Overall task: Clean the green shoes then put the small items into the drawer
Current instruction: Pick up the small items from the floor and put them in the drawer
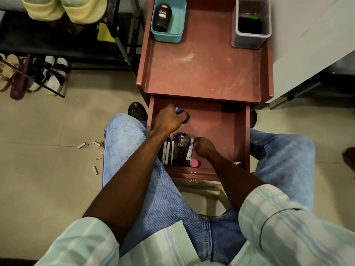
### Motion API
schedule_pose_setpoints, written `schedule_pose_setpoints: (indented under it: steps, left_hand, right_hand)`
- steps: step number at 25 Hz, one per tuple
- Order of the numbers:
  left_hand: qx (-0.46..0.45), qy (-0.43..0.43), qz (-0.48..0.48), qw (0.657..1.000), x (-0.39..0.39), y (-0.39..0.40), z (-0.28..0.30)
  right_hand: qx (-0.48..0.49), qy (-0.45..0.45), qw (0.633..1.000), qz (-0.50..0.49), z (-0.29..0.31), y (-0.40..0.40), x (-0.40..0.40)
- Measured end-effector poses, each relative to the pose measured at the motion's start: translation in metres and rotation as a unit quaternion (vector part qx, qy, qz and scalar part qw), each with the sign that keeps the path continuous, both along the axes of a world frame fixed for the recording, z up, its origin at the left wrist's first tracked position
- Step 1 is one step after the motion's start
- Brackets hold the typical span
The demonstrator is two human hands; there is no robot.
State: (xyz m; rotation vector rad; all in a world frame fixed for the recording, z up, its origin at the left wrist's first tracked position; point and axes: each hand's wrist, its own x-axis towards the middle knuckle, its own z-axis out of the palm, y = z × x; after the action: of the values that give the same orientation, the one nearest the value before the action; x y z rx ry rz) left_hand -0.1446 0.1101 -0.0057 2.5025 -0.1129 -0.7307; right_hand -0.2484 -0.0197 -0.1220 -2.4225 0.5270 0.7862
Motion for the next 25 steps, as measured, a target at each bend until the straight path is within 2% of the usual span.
schedule_pose_setpoints:
  steps: [2,3,4,6,8,10,14,18,21,25]
  left_hand:
    - [0.001,0.001,-0.004,1.000,0.000,0.002,-0.001]
    - [0.001,0.000,-0.001,1.000,0.000,0.003,0.000]
    - [0.000,-0.003,0.003,1.000,-0.001,0.005,0.000]
    - [-0.002,-0.013,0.015,1.000,-0.002,0.008,0.001]
    - [-0.005,-0.025,0.028,0.999,-0.005,0.010,0.003]
    - [-0.008,-0.034,0.032,0.999,-0.008,0.010,0.004]
    - [-0.032,-0.013,0.011,0.999,-0.017,0.004,0.002]
    - [-0.066,0.020,-0.008,0.998,-0.021,0.000,-0.006]
    - [-0.071,0.019,-0.002,0.997,-0.018,0.000,-0.010]
    - [-0.045,0.001,-0.002,0.999,-0.010,-0.002,-0.014]
  right_hand:
    - [0.004,-0.005,0.999,-0.048,0.003,-0.006,0.005]
    - [0.036,-0.008,0.993,-0.116,0.008,-0.010,0.010]
    - [0.099,-0.016,0.975,-0.196,0.017,-0.012,0.019]
    - [0.245,-0.046,0.912,-0.326,0.046,-0.013,0.038]
    - [0.318,-0.090,0.886,-0.327,0.079,-0.015,0.051]
    - [0.354,-0.101,0.890,-0.269,0.105,-0.017,0.054]
    - [0.322,-0.103,0.922,-0.186,0.118,-0.017,0.039]
    - [0.302,-0.086,0.926,-0.212,0.105,-0.023,0.026]
    - [0.238,-0.032,0.946,-0.216,0.081,-0.037,0.011]
    - [0.105,0.085,0.983,-0.123,0.036,-0.053,-0.022]
